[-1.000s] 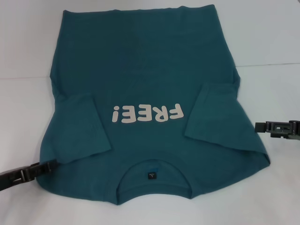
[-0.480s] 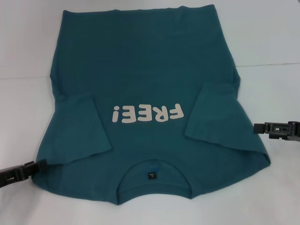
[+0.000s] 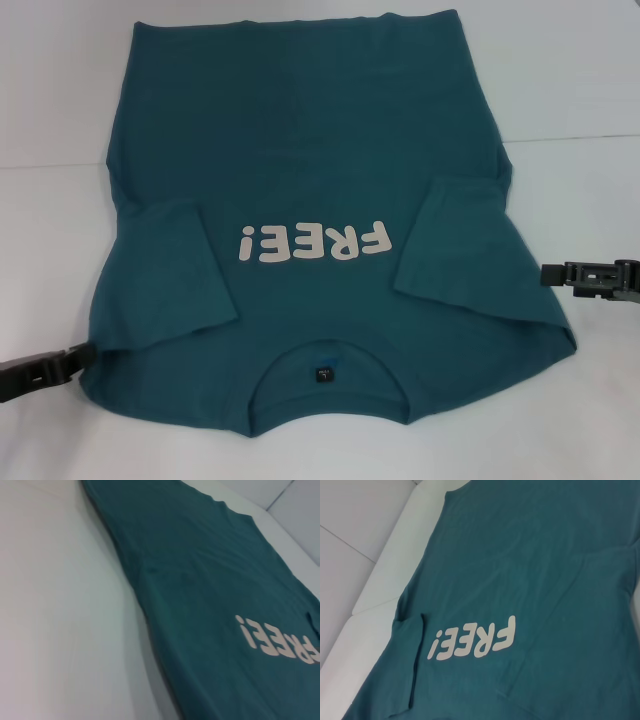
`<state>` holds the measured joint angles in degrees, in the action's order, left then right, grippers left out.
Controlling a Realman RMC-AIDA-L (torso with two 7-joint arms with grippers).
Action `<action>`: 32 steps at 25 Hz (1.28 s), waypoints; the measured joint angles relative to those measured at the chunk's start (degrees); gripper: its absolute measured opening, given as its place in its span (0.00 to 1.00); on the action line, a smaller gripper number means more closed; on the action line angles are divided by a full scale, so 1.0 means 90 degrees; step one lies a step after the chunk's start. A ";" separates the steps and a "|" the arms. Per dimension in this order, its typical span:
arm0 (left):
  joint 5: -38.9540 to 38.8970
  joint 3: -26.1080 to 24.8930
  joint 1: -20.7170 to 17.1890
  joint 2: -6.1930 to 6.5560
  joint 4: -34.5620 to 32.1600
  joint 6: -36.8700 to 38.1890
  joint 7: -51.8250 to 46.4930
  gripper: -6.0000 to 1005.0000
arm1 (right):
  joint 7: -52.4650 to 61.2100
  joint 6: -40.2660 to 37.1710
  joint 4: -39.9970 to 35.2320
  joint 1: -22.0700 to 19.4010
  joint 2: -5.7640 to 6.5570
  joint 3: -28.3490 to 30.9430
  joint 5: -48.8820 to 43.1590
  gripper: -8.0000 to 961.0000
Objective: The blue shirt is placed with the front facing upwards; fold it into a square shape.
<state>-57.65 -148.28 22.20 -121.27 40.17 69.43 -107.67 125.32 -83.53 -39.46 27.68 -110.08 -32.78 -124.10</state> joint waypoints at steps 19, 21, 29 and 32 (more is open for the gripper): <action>0.0000 0.0031 -0.0080 -0.0006 0.0610 0.0518 -0.0340 0.01 | 0.0115 -0.0100 0.0000 -0.0017 0.0052 0.0015 0.0027 0.98; 0.0000 0.0031 -0.0082 0.0001 0.0613 0.0522 -0.0341 0.01 | 0.0214 -0.0136 0.0000 -0.0018 0.0096 -0.0008 0.0013 0.98; 0.0010 0.0041 -0.0084 0.0016 0.0596 0.0536 -0.0370 0.01 | 0.1254 -0.0400 -0.0003 0.0206 0.0602 -0.0043 -0.0815 0.98; 0.0010 0.0026 -0.0080 0.0022 0.0611 0.0532 -0.0442 0.01 | 0.1693 -0.0609 0.0002 0.0456 0.0737 -0.0047 -0.1251 0.98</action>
<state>-57.56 -148.04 21.48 -121.08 45.67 74.22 -111.65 140.55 -89.00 -39.45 31.79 -103.44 -33.20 -135.36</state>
